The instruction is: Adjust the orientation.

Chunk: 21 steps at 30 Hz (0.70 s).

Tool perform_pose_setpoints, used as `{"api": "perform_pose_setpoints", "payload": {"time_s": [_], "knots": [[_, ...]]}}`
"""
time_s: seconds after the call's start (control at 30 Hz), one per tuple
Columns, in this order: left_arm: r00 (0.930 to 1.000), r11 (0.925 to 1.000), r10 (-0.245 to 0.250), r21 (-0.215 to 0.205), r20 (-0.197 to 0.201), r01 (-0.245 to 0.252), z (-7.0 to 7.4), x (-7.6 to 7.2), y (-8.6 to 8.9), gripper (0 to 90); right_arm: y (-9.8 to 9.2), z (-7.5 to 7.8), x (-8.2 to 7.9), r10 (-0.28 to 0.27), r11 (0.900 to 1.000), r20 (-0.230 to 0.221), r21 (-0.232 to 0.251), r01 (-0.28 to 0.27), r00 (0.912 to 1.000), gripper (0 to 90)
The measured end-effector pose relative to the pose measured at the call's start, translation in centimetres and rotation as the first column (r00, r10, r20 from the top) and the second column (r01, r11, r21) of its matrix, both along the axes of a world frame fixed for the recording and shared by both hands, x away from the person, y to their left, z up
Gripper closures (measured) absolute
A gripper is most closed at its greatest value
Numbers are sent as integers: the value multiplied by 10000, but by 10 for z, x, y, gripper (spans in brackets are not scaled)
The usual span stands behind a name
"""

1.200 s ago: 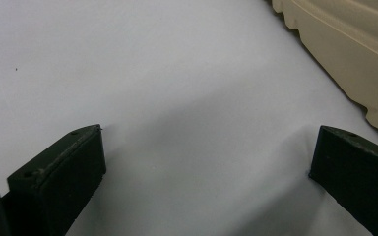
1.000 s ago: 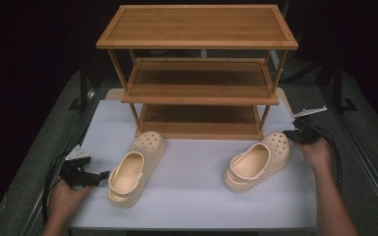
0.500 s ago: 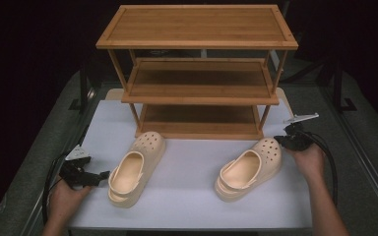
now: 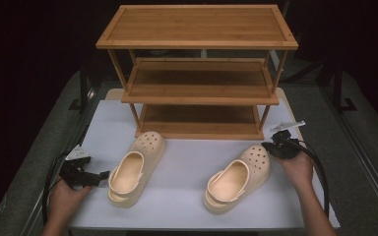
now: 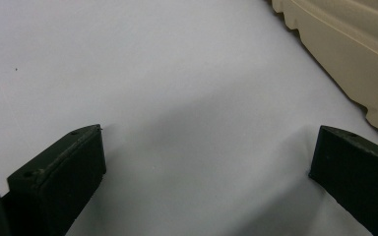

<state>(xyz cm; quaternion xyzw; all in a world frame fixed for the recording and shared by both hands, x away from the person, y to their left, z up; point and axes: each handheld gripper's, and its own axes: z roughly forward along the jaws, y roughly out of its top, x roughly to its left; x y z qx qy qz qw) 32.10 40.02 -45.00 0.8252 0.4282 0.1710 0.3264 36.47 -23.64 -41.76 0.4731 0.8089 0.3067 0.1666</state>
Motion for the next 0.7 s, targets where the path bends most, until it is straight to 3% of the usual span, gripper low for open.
{"api": "perform_pose_setpoints", "payload": {"time_s": [0.23, 0.43, 0.53, 0.57, 0.63, 0.7], "knots": [[10000, 10000, -14, 24, -7, 14, 0, 0, 0, 0, 3, -1, -3, 68, 10000, 137, 2, -68, 9999, 898], [10000, 10000, -10, 17, -6, 10, 0, 0, 0, 0, -9, 5, -8, 138, 9994, -18, 329, -137, 9999, 898], [10000, 10000, -11, 17, -7, 11, 0, 0, 0, 0, -19, 10, -19, -48, 9976, 161, 690, 37, 9999, 898], [10000, 10000, -10, 18, -5, 10, 0, 0, 0, 0, -26, 14, -30, -60, 9954, 249, 958, 36, 9997, 898], [10000, 10000, -14, 21, -5, 14, 0, 0, 0, 0, -28, 15, -34, -120, 9950, 334, 996, 87, 9994, 898], [10000, 10000, -16, 28, -7, 16, 0, 0, 0, 0, -35, 15, -53, -107, 9881, 609, 1536, 12, 9981, 898]]}}
